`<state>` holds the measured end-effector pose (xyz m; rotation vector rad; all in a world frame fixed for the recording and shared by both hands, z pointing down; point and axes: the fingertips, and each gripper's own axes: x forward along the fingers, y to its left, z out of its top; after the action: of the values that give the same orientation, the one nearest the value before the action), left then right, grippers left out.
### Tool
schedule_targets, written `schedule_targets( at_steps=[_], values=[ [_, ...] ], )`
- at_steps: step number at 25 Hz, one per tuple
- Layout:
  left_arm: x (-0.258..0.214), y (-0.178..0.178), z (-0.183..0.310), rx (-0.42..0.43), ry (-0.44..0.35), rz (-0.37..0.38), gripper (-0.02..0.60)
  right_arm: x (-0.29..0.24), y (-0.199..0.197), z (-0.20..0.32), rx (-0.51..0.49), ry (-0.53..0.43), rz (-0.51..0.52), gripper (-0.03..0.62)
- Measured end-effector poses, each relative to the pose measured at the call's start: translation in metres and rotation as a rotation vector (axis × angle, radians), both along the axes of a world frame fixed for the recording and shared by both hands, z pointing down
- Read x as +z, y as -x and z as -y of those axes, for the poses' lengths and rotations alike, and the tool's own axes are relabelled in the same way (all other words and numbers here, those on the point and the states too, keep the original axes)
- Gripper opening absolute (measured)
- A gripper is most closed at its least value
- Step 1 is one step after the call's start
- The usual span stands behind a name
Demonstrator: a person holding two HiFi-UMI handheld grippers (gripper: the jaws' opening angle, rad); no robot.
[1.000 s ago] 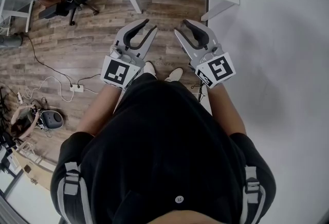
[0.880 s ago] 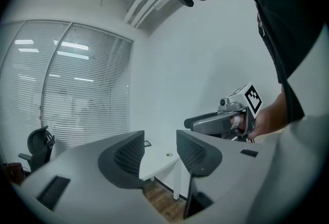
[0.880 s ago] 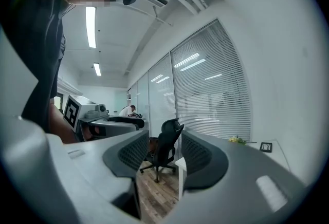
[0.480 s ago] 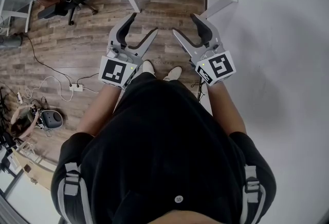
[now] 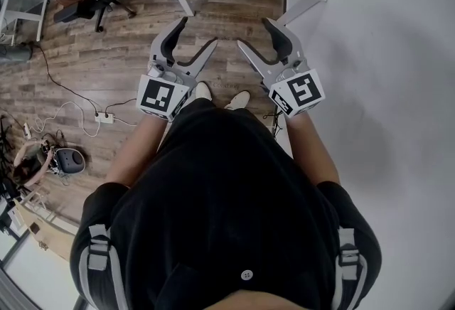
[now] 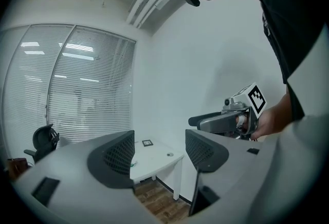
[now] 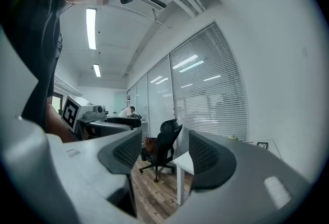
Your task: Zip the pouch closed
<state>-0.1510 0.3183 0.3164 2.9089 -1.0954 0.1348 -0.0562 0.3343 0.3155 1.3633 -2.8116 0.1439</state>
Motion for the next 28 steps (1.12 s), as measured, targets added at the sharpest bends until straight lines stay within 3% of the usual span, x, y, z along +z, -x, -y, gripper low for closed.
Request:
schedule_targets(
  at_steps=[16, 28],
  values=[
    [-0.002, -0.035, -0.024, -0.056, -0.014, 0.013, 0.299, 0.001, -0.038, -0.017, -0.036, -0.01, 0.009, 0.295],
    [0.01, -0.045, -0.01, -0.093, -0.019, 0.029, 0.299, 0.009, -0.056, 0.001, -0.037, 0.001, 0.009, 0.287]
  ],
)
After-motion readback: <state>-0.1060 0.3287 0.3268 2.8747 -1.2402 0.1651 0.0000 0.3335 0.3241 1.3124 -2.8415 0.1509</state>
